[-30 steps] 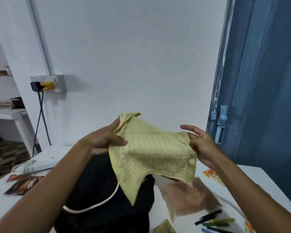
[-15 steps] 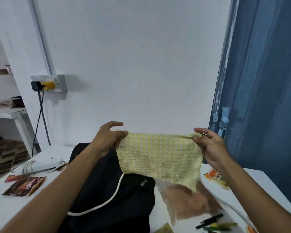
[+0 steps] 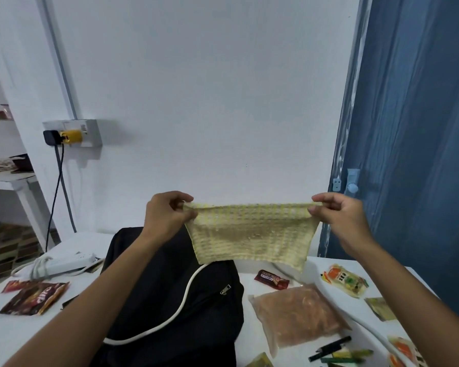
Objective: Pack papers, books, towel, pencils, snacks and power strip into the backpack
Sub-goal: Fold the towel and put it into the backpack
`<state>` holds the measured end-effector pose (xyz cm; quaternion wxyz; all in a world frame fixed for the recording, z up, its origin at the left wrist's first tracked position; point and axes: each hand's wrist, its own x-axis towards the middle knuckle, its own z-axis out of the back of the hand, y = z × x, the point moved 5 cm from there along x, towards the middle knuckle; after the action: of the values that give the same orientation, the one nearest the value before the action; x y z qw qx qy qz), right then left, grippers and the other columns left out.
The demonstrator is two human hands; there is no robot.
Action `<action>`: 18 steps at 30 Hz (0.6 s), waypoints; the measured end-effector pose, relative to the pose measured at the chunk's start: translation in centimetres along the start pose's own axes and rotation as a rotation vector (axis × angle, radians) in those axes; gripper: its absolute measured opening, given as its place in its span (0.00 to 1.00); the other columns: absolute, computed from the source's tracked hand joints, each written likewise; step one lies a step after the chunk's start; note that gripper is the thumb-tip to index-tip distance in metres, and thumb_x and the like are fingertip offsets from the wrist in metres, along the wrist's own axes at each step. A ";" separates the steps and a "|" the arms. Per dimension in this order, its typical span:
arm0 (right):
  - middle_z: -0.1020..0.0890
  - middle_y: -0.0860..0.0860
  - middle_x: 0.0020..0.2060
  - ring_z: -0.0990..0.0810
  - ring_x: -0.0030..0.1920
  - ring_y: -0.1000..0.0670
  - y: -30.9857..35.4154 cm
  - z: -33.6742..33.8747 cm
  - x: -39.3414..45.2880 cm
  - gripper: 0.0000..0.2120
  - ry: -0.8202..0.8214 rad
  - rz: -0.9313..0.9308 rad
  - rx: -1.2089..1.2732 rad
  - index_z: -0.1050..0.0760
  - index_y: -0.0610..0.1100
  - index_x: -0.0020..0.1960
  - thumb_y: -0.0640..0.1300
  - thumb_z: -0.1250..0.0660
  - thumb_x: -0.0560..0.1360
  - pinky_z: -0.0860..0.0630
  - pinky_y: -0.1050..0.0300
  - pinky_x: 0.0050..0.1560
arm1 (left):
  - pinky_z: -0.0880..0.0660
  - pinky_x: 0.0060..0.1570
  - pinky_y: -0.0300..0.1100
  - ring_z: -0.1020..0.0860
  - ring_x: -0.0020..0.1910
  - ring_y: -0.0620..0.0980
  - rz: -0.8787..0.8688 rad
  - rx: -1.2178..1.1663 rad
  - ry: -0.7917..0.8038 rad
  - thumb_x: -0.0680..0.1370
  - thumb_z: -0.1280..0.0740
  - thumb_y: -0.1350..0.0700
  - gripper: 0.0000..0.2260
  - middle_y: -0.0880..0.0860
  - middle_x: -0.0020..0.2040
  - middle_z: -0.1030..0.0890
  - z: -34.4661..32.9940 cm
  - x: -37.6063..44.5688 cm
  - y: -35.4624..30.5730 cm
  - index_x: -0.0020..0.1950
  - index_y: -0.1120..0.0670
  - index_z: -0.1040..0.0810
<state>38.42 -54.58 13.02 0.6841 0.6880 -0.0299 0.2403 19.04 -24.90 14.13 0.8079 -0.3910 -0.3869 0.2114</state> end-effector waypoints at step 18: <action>0.27 0.53 0.40 0.27 0.40 0.63 10.4 -1.9 -2.2 0.13 -0.519 0.539 0.370 0.30 0.48 0.46 0.30 0.43 0.75 0.31 0.68 0.45 | 0.33 0.43 0.32 0.29 0.40 0.39 -0.355 -0.723 -0.692 0.76 0.45 0.68 0.11 0.49 0.43 0.29 1.2 -1.4 -10.4 0.48 0.52 0.30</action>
<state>32.12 -53.99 21.75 0.4313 0.8047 -0.3364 0.2307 17.64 -31.53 22.27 0.4700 -0.4806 -0.7392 0.0412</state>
